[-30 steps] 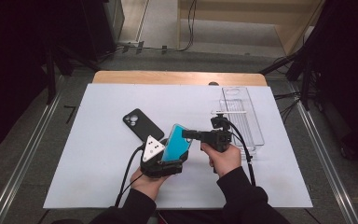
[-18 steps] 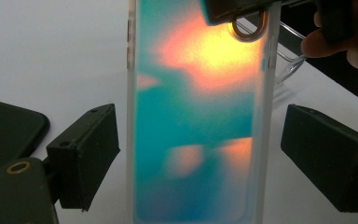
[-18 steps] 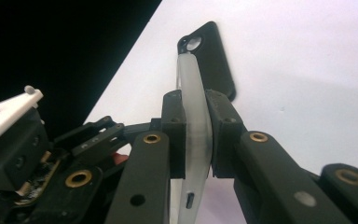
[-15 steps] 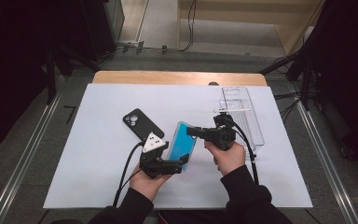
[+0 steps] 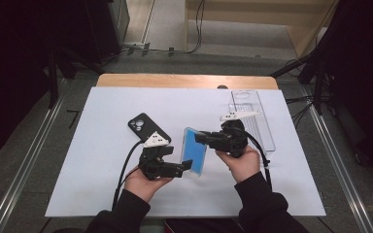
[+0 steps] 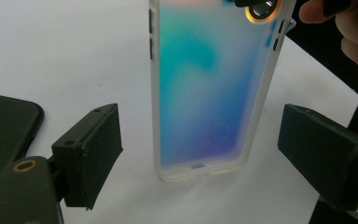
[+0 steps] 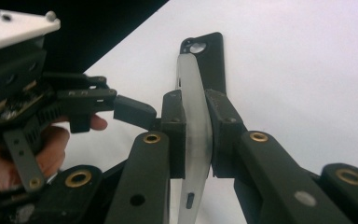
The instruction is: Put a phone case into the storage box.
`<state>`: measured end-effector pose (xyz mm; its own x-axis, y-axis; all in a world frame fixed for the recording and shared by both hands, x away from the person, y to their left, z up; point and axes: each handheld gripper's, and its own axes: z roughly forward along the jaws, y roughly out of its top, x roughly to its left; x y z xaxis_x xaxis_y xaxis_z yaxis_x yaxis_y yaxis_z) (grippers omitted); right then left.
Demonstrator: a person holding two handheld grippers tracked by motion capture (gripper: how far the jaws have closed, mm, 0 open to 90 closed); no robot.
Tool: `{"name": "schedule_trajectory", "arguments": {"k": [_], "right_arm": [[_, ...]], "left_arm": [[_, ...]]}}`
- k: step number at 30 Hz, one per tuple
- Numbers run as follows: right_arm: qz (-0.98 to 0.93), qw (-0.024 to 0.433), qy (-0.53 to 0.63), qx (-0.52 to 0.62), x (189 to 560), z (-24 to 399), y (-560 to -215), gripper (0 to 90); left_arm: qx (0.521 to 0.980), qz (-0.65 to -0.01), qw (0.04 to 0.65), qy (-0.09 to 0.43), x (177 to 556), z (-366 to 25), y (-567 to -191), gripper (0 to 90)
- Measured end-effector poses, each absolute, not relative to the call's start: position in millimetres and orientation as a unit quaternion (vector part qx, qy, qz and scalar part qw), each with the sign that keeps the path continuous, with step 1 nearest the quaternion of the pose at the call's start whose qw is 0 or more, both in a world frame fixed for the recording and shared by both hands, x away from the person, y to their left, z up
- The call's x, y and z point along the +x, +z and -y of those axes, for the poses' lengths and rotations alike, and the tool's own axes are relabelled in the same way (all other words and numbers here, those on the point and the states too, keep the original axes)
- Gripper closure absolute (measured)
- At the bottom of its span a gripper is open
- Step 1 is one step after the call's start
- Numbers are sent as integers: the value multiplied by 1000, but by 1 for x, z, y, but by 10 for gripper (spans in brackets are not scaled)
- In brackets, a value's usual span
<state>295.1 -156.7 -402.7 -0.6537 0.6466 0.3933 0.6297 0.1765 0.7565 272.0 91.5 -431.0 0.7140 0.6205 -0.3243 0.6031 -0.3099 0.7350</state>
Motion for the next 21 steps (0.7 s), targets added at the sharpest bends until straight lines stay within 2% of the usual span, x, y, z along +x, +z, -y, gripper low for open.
{"name": "schedule_trajectory", "arguments": {"k": [8, 18, 19, 21], "right_arm": [[-781, 3, 498, 377, 296, 163, -401, 770], [-789, -21, 511, 341, 301, 170, -401, 770], [-791, -26, 512, 333, 302, 171, -402, 770], [-796, -31, 510, 325, 303, 171, -402, 770]], "left_arm": [[829, -357, 431, -8, 282, -97, -424, 144], [837, -315, 447, -27, 291, -105, -414, 166], [840, -304, 450, -27, 292, -105, -412, 201], [841, -301, 449, -29, 292, -106, -410, 209]]}}
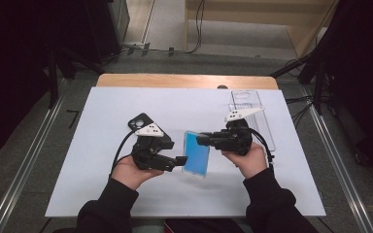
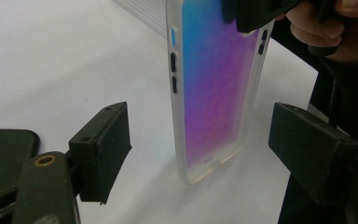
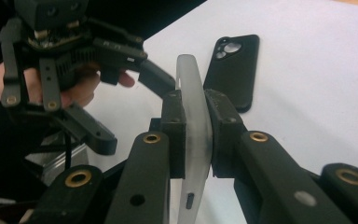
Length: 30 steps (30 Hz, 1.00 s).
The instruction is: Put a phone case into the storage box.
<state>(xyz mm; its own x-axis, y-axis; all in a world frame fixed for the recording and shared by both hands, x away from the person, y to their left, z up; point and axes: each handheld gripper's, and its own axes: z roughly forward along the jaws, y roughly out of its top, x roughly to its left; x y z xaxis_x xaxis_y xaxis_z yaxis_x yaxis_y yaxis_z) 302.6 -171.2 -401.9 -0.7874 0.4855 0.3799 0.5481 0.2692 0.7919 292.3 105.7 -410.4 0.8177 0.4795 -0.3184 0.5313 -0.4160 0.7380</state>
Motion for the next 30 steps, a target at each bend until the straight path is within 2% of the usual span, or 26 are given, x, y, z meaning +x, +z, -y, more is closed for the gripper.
{"name": "schedule_trajectory", "arguments": {"k": [9, 17, 25, 26, 27, 30], "right_arm": [[815, 39, -507, -278, 302, 170, -401, 770], [828, 51, -505, -238, 300, 167, -399, 770], [831, 67, -513, -205, 298, 164, -399, 769], [831, 67, -513, -205, 298, 164, -399, 769], [828, 77, -520, -194, 298, 164, -399, 769], [831, 81, -519, -186, 298, 163, -399, 769]], "left_arm": [[854, -256, 451, -43, 300, -106, -404, 227], [866, -222, 445, -57, 304, -100, -404, 291], [866, -196, 455, -74, 307, -102, -405, 518], [866, -195, 454, -79, 308, -102, -405, 518], [865, -193, 456, -83, 309, -103, -405, 584], [860, -178, 466, -109, 311, -106, -405, 692]]}}
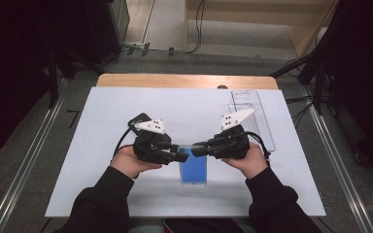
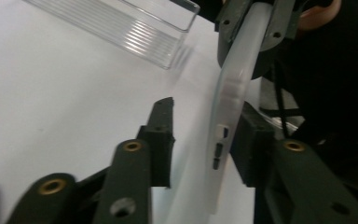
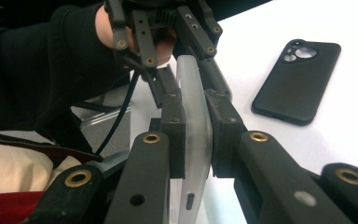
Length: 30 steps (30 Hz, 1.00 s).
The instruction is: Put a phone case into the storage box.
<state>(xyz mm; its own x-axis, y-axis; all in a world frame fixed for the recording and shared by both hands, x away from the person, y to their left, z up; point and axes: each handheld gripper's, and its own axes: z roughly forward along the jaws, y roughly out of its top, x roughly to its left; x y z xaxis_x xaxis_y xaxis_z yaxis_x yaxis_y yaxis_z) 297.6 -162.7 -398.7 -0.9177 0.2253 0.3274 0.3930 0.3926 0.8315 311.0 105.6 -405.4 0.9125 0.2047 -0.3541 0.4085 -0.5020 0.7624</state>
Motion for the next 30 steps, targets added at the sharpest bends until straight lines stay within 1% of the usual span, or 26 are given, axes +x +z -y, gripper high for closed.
{"name": "schedule_trajectory", "arguments": {"k": [1, 2, 3, 5, 12, 13, 15, 21, 23, 24, 26, 30], "right_arm": [[831, 81, -519, -186, 298, 163, -399, 769], [832, 81, -517, -185, 297, 161, -399, 769], [832, 84, -518, -183, 297, 161, -399, 769], [832, 88, -517, -181, 297, 161, -400, 769], [833, 89, -513, -185, 297, 160, -400, 766], [832, 87, -514, -189, 298, 160, -400, 754], [831, 87, -516, -190, 298, 160, -400, 677], [818, 69, -526, -222, 298, 165, -396, 502], [816, 65, -529, -225, 298, 166, -396, 495], [814, 50, -530, -232, 297, 167, -394, 439], [811, 40, -532, -241, 297, 168, -393, 403], [801, 20, -539, -260, 297, 171, -392, 281]], "left_arm": [[860, -178, 466, -109, 311, -106, -405, 725], [859, -164, 469, -121, 311, -106, -405, 784], [859, -161, 470, -125, 311, -106, -405, 804], [859, -157, 466, -141, 311, -107, -406, 808], [855, -175, 464, -153, 313, -108, -405, 815], [855, -178, 462, -155, 313, -108, -404, 815], [855, -184, 459, -156, 313, -107, -404, 816], [850, -206, 460, -151, 315, -112, -401, 815], [848, -220, 458, -149, 316, -114, -401, 815], [846, -226, 460, -145, 317, -116, -401, 814], [839, -250, 461, -145, 319, -120, -399, 815], [834, -272, 462, -130, 320, -123, -397, 814]]}}
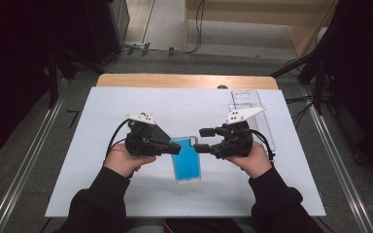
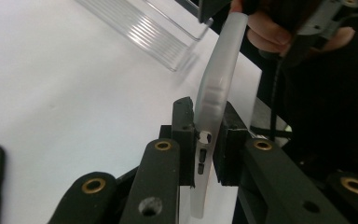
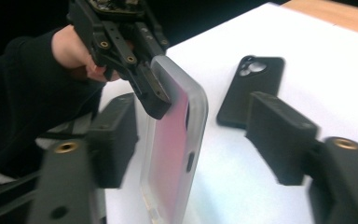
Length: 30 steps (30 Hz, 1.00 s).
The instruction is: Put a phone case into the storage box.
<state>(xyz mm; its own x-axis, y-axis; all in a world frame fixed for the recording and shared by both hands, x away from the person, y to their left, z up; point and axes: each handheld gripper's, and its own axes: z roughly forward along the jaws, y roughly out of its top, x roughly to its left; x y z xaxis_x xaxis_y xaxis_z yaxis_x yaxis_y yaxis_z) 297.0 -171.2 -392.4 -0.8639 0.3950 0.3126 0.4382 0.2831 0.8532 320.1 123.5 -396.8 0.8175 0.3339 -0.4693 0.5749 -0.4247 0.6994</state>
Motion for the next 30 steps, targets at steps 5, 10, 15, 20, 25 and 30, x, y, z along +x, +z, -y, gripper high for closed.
{"name": "schedule_trajectory", "arguments": {"k": [5, 10, 15, 20, 25, 30], "right_arm": [[797, 2, -538, -273, 297, 173, -395, 209], [784, -18, -547, -294, 298, 172, -399, 0], [777, -29, -534, -333, 296, 170, -404, 0], [780, -34, -523, -342, 293, 165, -409, 0], [772, -61, -512, -371, 287, 155, -414, 0], [759, -93, -511, -392, 282, 149, -416, 0]], "left_arm": [[827, -312, 457, -102, 321, -128, -393, 814], [818, -336, 459, -88, 321, -130, -390, 814], [816, -356, 451, -67, 319, -129, -388, 813], [809, -376, 450, -40, 318, -129, -386, 811], [800, -398, 448, -27, 318, -129, -385, 812], [791, -420, 445, -13, 317, -129, -384, 812]]}}
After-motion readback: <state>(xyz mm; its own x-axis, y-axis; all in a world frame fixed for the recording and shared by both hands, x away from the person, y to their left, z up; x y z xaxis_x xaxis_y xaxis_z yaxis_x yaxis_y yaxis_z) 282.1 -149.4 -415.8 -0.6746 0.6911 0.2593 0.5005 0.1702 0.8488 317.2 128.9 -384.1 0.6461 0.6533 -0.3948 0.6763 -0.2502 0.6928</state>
